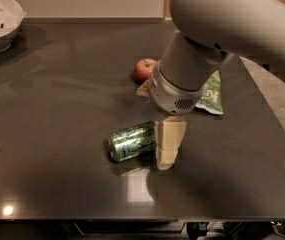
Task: Pick green can
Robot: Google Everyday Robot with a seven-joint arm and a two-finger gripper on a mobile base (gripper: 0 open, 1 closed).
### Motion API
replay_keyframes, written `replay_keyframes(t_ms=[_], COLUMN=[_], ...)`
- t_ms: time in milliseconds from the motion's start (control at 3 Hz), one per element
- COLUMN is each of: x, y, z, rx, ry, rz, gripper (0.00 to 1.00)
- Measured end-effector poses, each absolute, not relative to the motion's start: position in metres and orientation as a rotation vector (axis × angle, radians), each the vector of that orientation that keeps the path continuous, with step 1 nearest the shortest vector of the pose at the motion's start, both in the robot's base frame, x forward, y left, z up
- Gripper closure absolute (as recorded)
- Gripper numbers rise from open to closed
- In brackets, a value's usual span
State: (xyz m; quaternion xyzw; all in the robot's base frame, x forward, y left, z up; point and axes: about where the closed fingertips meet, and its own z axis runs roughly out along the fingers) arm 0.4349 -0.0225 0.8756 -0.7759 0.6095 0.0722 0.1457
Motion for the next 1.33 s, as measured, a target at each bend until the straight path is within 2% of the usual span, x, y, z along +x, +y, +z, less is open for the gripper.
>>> replay_keyframes(t_ms=[667,1000,1333], x=[0.42,0.417,0.416], y=[-0.005,-0.002,-0.001], z=[0.85,0.844,0.842], rx=[-2.33,-2.354,-2.368], ry=[1.718,1.72,1.723], rz=[0.193,0.186,0.189], gripper=[0.0,0.17,0.42])
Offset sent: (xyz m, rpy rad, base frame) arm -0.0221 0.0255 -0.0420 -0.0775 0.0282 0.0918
